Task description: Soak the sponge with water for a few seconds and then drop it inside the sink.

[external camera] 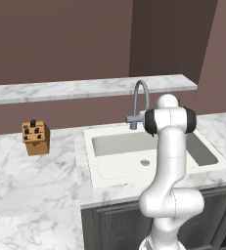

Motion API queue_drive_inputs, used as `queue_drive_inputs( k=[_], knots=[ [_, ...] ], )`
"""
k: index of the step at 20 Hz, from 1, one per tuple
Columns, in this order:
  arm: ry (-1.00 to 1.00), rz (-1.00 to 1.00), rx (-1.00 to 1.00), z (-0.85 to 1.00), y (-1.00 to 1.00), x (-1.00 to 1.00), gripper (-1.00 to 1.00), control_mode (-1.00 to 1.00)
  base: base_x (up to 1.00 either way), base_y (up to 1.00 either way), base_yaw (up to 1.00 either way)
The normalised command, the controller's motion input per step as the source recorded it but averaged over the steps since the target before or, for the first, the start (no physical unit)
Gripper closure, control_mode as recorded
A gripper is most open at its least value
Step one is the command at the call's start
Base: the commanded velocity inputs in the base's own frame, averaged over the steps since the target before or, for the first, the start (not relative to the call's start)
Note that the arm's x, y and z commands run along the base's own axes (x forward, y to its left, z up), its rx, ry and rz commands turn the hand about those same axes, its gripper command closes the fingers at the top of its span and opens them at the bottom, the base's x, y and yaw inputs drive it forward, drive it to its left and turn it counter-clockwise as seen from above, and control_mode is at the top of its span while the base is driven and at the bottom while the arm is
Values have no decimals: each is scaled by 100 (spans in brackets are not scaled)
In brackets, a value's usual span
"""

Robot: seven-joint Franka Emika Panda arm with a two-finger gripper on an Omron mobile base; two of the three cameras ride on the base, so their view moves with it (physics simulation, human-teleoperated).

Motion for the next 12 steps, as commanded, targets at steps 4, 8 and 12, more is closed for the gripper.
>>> queue_drive_inputs(
  k=[4,8,12],
  knots=[
    [2,-4,-1,-2,-1,28,-100,-100,0,0,0],
    [6,-10,-2,-7,-16,35,-100,-100,0,0,0],
    [4,-11,0,-13,-27,25,-100,-100,0,0,0]
  ],
)
